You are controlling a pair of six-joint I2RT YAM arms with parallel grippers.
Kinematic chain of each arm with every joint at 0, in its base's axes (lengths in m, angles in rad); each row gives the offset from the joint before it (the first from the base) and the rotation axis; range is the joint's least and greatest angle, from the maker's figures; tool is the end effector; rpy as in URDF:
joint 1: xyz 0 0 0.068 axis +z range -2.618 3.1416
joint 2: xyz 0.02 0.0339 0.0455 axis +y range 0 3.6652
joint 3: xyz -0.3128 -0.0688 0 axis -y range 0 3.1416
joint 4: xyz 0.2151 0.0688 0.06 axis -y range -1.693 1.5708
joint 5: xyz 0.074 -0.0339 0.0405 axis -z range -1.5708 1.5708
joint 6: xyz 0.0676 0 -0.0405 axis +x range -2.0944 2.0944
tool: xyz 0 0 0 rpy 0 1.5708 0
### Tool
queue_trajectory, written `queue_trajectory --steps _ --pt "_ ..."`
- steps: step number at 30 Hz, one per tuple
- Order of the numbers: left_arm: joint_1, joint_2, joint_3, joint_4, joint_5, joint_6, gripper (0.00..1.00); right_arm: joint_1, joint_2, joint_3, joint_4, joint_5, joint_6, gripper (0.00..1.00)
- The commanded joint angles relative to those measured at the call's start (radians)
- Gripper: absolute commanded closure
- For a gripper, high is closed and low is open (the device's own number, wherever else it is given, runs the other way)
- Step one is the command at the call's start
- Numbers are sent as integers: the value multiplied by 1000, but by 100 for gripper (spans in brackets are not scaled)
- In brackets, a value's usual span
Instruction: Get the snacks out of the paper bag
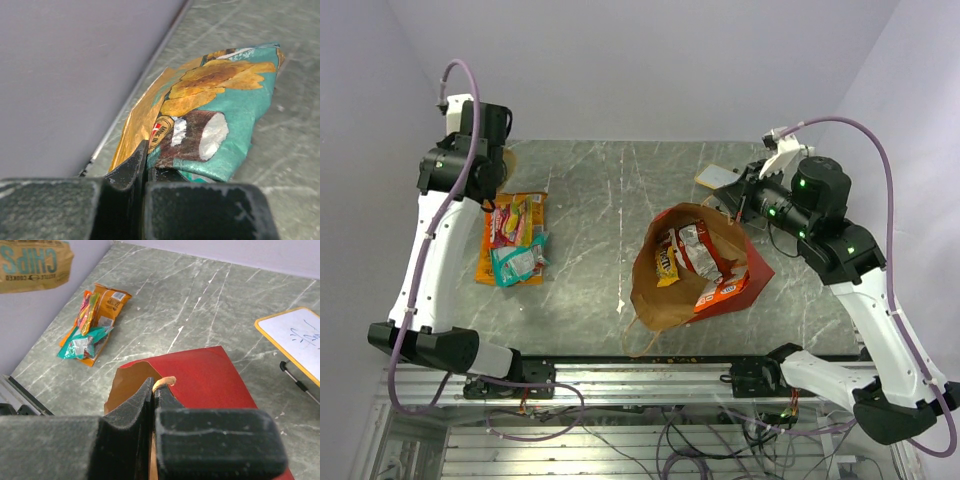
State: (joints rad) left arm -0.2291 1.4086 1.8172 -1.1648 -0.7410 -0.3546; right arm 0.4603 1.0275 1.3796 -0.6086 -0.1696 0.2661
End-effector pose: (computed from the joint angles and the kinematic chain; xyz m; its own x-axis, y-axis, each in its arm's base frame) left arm 0.2374 -0.0085 0.4777 -0.5188 -0.1421 -0.8430 -0.5234 0.8325 0.1818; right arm 0.1522 0.0882 0.4761 -0.3729 0.1044 -0.9220 -0.5038 0.8116 0.2957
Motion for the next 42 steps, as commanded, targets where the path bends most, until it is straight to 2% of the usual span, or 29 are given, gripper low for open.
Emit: queue_trajectory --steps 1,5,10,17,21,27,33,37,40,42 --pt "67 36 49 -104 -149 -39 93 1 -25 -21 31 -1 -23 100" --pt "102 52 -22 -191 -173 -102 93 0 -50 -57 50 3 -21 100" --pt "146 -23 -181 -131 -164 -89 93 1 -65 -80 50 -4 -23 100" --pt "151 -5 -337 -114 -126 -111 93 0 -71 -89 34 28 -42 100" --pt "151 34 -345 -41 72 -82 93 0 -78 -108 48 31 -35 100" --pt "152 150 -323 -5 320 -119 93 0 -88 -101 43 53 -40 100" --pt "151 203 -372 73 479 -153 93 1 -98 -105 54 54 -35 100" --pt "151 195 -431 151 609 -168 87 1 -95 -101 52 52 -36 100" --pt "151 186 -515 229 683 -188 80 0 -93 -93 41 59 -39 100" --pt "151 198 -559 255 710 -192 79 1 -98 -95 38 59 -41 100"
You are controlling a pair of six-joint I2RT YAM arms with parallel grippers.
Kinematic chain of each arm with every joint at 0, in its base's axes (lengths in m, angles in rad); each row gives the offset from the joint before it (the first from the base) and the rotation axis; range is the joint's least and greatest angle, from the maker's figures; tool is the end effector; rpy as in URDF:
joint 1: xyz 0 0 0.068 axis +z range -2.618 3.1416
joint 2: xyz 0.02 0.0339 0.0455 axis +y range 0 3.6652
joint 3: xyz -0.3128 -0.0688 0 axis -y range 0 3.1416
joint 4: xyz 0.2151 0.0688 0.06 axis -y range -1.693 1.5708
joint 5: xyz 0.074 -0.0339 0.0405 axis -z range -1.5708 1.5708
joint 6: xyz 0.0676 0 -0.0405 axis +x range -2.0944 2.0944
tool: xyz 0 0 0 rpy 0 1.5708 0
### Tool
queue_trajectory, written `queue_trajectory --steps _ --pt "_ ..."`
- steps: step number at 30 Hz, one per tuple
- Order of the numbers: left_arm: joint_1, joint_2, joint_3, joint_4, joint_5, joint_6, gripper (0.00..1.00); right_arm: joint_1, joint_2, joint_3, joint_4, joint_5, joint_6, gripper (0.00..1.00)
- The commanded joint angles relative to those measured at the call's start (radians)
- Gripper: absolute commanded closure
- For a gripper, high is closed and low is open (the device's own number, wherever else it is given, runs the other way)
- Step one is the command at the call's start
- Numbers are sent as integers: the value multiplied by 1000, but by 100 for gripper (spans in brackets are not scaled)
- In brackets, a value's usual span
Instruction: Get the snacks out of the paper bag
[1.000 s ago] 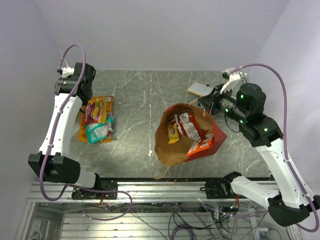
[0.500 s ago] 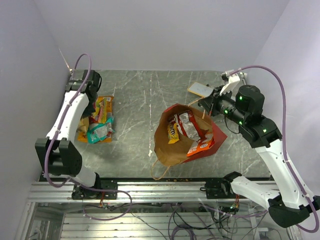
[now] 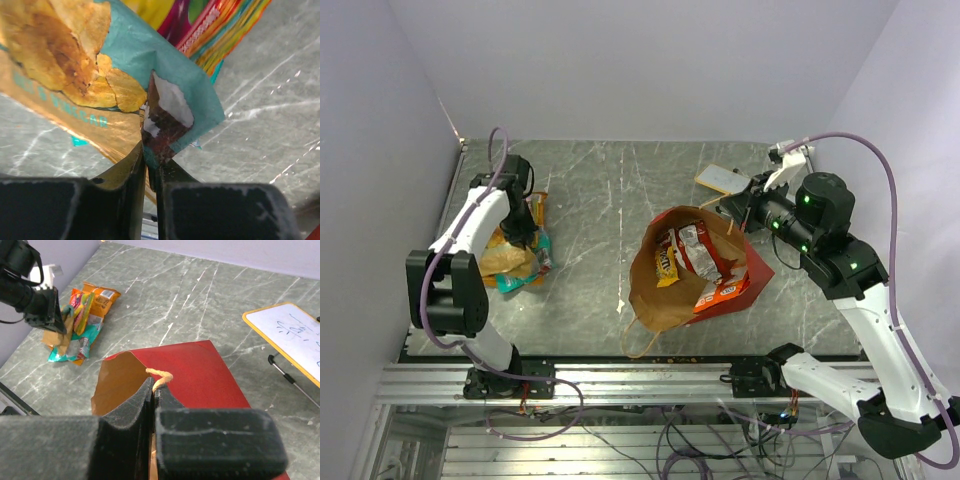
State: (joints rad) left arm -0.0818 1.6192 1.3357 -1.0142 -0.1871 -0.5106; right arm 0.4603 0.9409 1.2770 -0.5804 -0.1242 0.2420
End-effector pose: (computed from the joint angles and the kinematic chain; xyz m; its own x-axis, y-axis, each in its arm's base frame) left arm 0.2963 -0.0117 0.2882 -0.8521 -0.4119 -0.3228 -0.4426 0.8964 0.0245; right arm 0.1360 0.0768 0.4597 -0.3418 0.0959 -0.9349 -0.4806 0.8370 0.2616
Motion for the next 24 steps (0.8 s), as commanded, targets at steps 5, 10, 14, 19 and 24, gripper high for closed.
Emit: queue_trajectory --steps 5,10,14,19,24 --pt "4 -28 -120 143 176 -25 65 1 -10 13 0 4 -16 100" --pt "4 -71 -105 138 185 -4 44 1 -4 24 4 2 -23 100" --pt "4 -106 -82 137 205 -5 33 0 -7 35 2 0 -38 100" --pt "-24 -172 -68 197 241 -65 15 1 17 89 -79 -19 -73 100" --pt "-80 -266 -78 226 281 -98 5 0 37 97 -90 -57 -62 100"
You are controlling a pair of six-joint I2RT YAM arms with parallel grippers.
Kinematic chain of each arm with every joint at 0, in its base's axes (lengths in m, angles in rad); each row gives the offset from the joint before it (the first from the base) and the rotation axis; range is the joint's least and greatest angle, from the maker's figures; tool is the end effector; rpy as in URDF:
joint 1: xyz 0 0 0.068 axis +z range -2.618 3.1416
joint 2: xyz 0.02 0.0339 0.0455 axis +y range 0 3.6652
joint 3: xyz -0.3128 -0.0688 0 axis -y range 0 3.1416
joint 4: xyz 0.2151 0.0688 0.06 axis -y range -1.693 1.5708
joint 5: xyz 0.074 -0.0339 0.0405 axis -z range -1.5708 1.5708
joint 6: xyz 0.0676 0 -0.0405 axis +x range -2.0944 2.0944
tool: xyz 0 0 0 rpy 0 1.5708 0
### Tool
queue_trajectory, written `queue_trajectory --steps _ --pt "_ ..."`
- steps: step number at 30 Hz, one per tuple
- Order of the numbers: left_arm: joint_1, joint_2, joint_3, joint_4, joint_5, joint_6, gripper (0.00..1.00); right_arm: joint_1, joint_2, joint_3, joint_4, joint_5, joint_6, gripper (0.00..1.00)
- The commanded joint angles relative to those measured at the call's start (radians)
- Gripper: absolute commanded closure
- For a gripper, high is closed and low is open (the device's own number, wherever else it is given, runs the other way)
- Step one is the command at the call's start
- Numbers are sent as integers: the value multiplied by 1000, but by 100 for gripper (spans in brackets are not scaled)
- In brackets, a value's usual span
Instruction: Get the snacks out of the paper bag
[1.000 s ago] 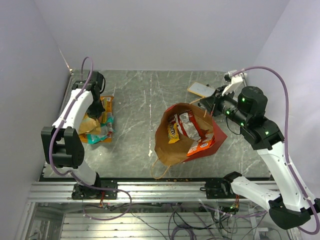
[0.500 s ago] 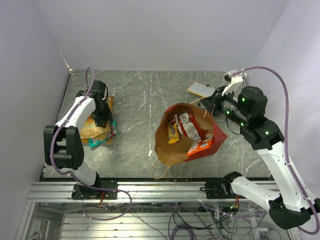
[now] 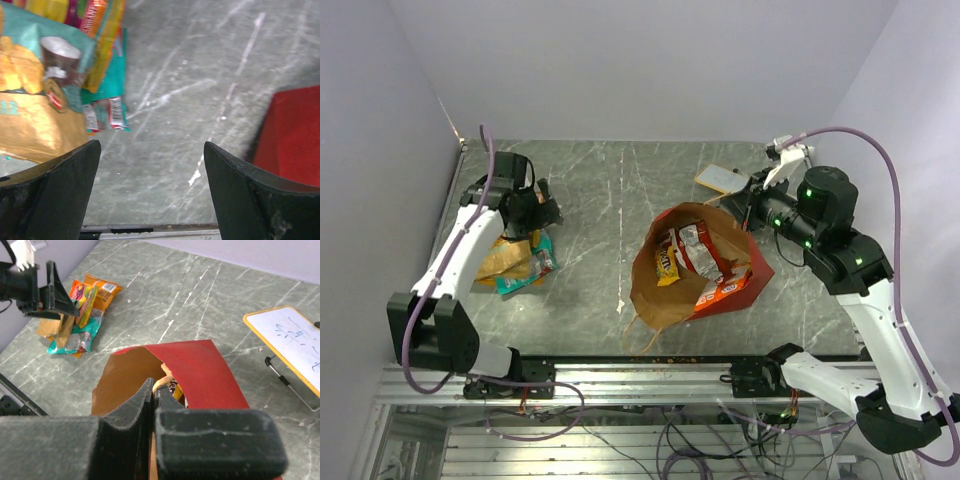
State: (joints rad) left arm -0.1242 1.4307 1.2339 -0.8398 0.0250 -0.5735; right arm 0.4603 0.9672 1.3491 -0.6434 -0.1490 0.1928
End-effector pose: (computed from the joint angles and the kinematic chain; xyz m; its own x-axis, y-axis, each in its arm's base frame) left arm 0.2688 -0.0353 0.3182 -0.7915 -0.4478 -0.4160 -0.3487 0.8898 -0.2943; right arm 0.1351 0.0782 0.4705 -0.3361 0.0448 -0.9408 -0.5129 0.8291 0.2228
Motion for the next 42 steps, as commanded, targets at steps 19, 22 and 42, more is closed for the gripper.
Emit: queue_trajectory --steps 19,22,42 --pt "-523 -320 -113 510 121 -179 17 1 24 20 3 -88 15 100" --pt "-590 -300 -103 515 114 -144 27 1 16 -10 35 -257 -56 100" --pt "-1180 25 0 352 -476 47 55 1 38 -18 27 -179 -35 100"
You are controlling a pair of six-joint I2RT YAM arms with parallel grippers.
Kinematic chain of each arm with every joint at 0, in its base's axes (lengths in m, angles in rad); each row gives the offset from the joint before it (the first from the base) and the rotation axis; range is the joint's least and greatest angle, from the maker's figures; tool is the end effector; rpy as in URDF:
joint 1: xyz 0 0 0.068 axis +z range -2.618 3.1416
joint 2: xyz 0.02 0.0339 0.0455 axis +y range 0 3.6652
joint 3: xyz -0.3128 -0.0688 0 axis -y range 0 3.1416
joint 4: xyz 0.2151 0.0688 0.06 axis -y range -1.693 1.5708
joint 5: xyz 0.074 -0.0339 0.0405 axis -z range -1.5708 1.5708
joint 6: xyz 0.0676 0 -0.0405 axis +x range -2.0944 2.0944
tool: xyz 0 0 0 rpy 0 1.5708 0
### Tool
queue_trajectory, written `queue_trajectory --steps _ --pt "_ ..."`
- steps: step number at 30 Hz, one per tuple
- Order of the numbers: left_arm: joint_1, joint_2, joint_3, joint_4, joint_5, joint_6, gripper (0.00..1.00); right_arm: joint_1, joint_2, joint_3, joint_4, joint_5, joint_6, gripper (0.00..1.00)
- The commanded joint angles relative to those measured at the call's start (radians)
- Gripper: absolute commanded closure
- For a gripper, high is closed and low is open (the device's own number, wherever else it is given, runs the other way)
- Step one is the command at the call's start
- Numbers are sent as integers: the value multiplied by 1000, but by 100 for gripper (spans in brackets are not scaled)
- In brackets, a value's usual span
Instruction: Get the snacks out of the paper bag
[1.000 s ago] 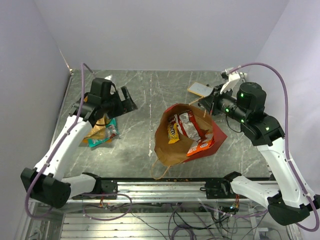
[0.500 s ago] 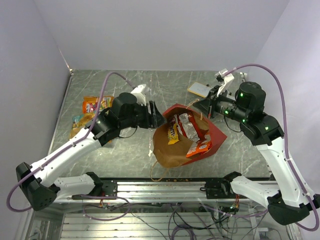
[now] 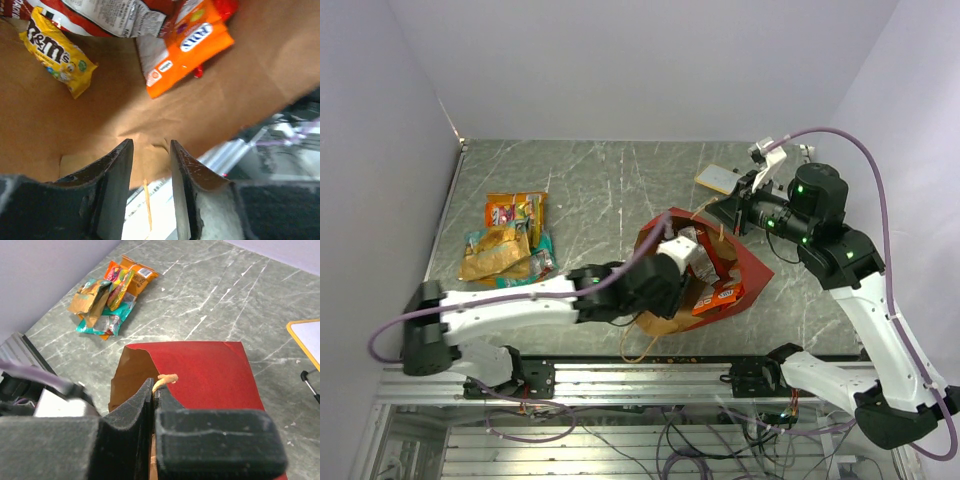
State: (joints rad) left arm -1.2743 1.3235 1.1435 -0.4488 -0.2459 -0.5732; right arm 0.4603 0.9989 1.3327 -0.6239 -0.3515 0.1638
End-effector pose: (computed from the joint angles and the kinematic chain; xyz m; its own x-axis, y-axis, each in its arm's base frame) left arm 0.0972 -0.2617 0.3552 -0.6162 0.2168 -0.7571 0.6378 0.7013 -0.3183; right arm 0.1384 0.0946 0.4644 -0.3691 -0.0121 -0.9293 -0.6613 0.7060 0.2534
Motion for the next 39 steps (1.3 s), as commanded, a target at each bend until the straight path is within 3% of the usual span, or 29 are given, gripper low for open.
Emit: queue_trajectory --steps 1,10,16,20,26,30,34,36,39 --pt "-32 174 106 -43 -226 50 56 1 5 -3 8 23 -7 100" --pt "-34 406 167 11 -373 104 58 1 -10 -29 47 20 28 100" --pt "-33 533 215 -55 -469 150 40 1 -18 -25 29 42 28 100" --pt "-27 537 185 26 -436 257 25 1 -40 -32 35 72 39 100" --pt "42 604 198 76 -432 300 22 1 -41 -12 20 61 38 100" --pt "62 665 216 131 -430 339 24 1 -33 9 -3 55 36 100" --pt "88 720 280 48 -464 282 29 1 -39 3 7 59 39 100" --pt "93 723 296 12 -477 266 37 2 -36 -3 12 50 45 100" --pt "92 696 303 -10 -483 263 61 1 -34 -20 29 37 54 100"
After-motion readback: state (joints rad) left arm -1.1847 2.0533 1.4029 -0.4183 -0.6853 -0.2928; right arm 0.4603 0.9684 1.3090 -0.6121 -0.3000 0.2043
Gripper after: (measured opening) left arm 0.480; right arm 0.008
